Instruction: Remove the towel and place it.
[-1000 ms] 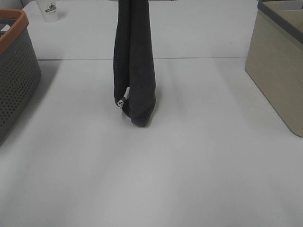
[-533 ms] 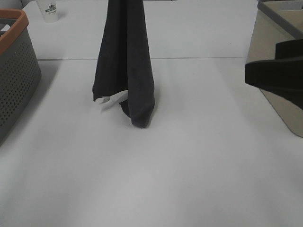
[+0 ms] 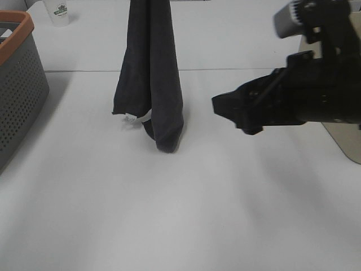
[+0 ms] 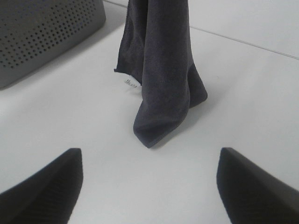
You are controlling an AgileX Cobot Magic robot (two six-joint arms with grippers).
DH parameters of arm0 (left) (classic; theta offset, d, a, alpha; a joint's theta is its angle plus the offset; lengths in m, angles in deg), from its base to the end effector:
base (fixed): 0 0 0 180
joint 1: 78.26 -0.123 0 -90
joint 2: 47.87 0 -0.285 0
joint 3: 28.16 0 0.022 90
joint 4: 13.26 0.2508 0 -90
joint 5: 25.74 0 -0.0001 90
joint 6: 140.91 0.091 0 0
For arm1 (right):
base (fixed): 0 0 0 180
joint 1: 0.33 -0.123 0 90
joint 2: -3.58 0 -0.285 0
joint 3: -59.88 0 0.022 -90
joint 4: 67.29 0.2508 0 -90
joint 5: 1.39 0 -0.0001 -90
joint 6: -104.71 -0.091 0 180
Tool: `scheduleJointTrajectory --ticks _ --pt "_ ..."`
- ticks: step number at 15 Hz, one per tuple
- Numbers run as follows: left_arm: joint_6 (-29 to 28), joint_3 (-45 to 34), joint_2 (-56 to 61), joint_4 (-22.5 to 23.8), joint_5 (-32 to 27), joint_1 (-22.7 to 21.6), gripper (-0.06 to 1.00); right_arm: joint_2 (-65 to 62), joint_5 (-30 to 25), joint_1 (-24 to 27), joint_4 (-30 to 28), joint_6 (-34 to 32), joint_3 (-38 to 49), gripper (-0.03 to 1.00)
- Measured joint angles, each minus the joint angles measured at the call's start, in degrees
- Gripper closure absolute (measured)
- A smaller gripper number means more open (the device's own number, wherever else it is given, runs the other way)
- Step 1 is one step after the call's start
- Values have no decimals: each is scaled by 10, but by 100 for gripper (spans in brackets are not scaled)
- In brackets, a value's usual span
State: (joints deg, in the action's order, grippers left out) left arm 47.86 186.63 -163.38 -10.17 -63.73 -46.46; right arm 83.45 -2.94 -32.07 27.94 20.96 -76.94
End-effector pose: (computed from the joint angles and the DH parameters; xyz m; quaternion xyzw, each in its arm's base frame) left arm 0.3810 -0.2327 0.3986 0.3074 0.8033 -0.0771 0.5043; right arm 0.2100 0.1329 0.2358 -0.2539 0.8409 0.1380 0.4576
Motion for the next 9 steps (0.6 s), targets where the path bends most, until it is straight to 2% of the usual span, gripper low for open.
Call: scheduleJointTrajectory --ticks 1,3,9 --pt "0 0 0 1 0 0 94 48 43 -65 14 2 -36 20" --pt "-7 0 0 3 -1 0 94 112 52 -110 19 -3 -85 20" --pt "-96 1 0 100 -57 2 94 282 19 -124 22 -73 -211 20"
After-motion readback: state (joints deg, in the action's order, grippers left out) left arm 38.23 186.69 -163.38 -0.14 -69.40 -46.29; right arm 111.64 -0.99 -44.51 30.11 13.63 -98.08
